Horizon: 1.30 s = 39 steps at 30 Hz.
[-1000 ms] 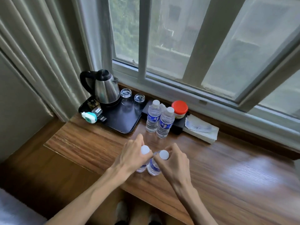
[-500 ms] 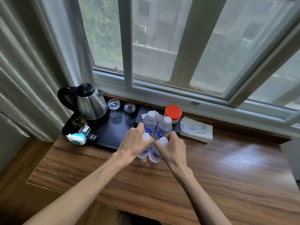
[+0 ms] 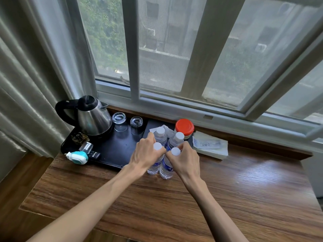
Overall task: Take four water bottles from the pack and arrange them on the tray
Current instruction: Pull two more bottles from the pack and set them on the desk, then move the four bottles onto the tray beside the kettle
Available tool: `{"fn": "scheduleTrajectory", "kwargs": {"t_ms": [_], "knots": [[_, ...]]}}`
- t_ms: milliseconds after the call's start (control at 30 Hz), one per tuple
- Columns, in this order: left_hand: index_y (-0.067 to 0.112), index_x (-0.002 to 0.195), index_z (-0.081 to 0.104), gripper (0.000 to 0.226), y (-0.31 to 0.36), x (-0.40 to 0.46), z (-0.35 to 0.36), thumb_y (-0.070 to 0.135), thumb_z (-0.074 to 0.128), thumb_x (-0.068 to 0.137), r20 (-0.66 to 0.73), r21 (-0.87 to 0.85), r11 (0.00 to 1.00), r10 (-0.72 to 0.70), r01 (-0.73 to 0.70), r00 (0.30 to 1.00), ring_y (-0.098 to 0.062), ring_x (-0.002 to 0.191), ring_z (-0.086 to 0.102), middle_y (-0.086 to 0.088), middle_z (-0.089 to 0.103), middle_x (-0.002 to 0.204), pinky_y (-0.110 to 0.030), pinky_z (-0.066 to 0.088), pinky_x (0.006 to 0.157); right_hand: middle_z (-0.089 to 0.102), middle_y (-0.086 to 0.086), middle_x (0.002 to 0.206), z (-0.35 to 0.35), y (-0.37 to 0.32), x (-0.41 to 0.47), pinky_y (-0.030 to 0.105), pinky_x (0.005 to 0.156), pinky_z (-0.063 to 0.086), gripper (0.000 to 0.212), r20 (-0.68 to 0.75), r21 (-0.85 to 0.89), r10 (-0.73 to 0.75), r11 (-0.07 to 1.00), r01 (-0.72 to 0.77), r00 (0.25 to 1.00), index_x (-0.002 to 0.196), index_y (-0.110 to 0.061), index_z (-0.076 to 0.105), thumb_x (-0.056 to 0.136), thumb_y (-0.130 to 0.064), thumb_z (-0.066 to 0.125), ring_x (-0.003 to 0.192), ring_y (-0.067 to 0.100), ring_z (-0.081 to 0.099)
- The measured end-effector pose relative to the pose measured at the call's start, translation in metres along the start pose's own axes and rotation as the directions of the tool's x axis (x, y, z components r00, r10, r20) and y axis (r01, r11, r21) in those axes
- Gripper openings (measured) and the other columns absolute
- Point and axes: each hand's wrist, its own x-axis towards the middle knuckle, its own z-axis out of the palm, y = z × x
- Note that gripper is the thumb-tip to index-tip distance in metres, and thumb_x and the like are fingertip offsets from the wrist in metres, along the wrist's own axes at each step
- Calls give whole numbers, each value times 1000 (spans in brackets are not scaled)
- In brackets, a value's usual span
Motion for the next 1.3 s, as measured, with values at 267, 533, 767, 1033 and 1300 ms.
{"fn": "scheduleTrajectory", "kwargs": {"t_ms": [267, 533, 767, 1033, 1300], "knots": [[13, 80, 49, 33, -5, -1, 0, 34, 73, 74, -32, -11, 1000, 14, -14, 999, -26, 71, 58, 4, 56, 66, -32, 36, 59, 72, 5, 86, 6, 5, 1, 36, 67, 45, 33, 7, -68, -24, 997, 24, 1000, 92, -18, 53, 76, -43, 67, 86, 32, 66], [11, 82, 49, 35, -4, -6, 4, 37, 72, 76, -14, -26, 999, 41, -42, 999, -28, 72, 60, 1, 61, 68, -34, 38, 58, 72, 4, 84, 5, 11, 0, 36, 67, 44, 30, -12, -95, -29, 995, 28, 1000, 91, -19, 53, 77, -42, 66, 87, 34, 66], [16, 84, 52, 37, -14, 0, -1, 40, 78, 74, -16, -65, 998, 21, -22, 1000, -15, 67, 59, 5, 66, 68, -30, 41, 60, 73, 2, 91, 10, 14, -2, 36, 70, 50, 38, 6, -62, -36, 997, 37, 999, 99, -23, 51, 81, -54, 66, 90, 30, 67], [16, 107, 59, 48, -52, -18, 1, 16, 82, 65, 23, -479, 878, 11, 1, 1000, -7, 62, 51, 1, 54, 69, -22, 47, 64, 58, -14, 78, 28, 45, -26, 32, 65, 48, 69, -102, 100, -24, 994, 34, 995, 127, -30, 50, 71, -56, 79, 80, 19, 68], [21, 136, 47, 91, -94, -35, 52, 28, 94, 58, 105, -346, 930, -91, 123, 990, -13, 117, 56, 5, 48, 125, -33, 45, 106, 45, -2, 125, 72, 86, -40, 38, 80, 57, 88, 2, 84, 101, 991, -101, 995, 138, -25, 41, 68, -65, 76, 105, 22, 65]]}}
